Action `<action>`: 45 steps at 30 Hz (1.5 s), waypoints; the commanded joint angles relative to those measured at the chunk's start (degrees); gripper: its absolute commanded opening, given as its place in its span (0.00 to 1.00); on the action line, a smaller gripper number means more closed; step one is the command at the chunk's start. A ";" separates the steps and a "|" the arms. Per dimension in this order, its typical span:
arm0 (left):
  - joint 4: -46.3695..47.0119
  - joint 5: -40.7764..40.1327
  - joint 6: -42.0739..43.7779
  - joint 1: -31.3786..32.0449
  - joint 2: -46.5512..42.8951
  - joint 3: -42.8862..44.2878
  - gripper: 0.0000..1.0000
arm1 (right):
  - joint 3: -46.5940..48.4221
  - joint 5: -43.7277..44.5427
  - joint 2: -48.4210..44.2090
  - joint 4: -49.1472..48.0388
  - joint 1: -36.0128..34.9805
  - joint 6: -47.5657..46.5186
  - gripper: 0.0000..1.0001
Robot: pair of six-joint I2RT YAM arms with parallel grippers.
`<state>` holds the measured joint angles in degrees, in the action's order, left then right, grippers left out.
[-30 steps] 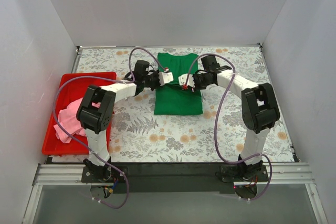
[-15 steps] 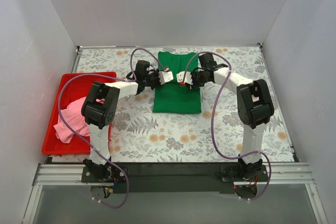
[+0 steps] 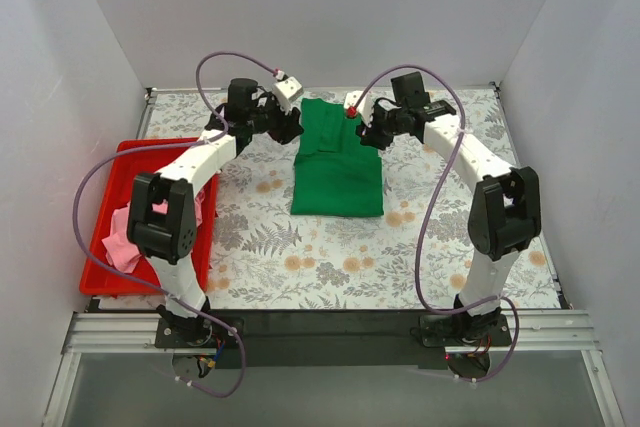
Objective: Fold and stack the t-shirts
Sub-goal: Fold the tshirt
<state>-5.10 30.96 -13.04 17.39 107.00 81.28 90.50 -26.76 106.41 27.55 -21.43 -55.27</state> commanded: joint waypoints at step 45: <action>-2.05 8.69 14.94 0.71 -24.38 -32.39 0.53 | -28.43 0.19 -19.83 -0.46 1.93 2.27 0.48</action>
<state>-9.96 45.25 -16.01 16.29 82.37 53.63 65.98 -35.97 87.22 31.75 -16.34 -44.84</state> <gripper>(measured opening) 0.524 0.471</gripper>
